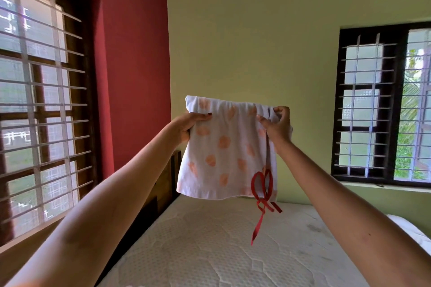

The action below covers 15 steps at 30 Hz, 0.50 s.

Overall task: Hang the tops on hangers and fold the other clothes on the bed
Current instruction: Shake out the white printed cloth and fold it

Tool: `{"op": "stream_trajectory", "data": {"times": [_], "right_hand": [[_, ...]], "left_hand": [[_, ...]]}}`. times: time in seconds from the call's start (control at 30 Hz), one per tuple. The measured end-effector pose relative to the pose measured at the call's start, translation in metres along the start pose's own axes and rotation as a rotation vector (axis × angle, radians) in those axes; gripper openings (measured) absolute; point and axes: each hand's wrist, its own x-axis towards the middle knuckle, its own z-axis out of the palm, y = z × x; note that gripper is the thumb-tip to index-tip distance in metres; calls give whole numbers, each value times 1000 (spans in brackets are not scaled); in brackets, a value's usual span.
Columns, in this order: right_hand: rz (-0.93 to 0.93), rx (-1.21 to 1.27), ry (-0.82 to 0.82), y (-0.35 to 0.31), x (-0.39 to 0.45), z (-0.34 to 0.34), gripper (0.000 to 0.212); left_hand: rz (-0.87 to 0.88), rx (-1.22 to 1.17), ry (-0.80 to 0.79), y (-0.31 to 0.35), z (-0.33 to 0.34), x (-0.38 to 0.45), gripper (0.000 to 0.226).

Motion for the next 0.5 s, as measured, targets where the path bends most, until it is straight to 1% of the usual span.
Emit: {"op": "stream_trajectory", "data": {"times": [0.07, 0.13, 0.2, 0.3, 0.37, 0.5], "right_hand": [[-26, 5, 63, -6, -4, 0, 49], [-94, 10, 122, -10, -7, 2, 46], [-138, -46, 117, -12, -7, 4, 40], [-155, -83, 73, -16, -5, 3, 32], [-156, -80, 80, -19, -3, 0, 33], [-61, -37, 71, -21, 1, -1, 35]], "left_hand": [[32, -35, 44, 0, 1, -1, 14], [69, -67, 111, -2, 2, 1, 29], [102, -96, 150, -2, 3, 4, 42], [137, -118, 138, -4, 3, 4, 45], [178, -141, 126, -7, 1, 3, 44], [220, -196, 126, -7, -4, 5, 47]]}}
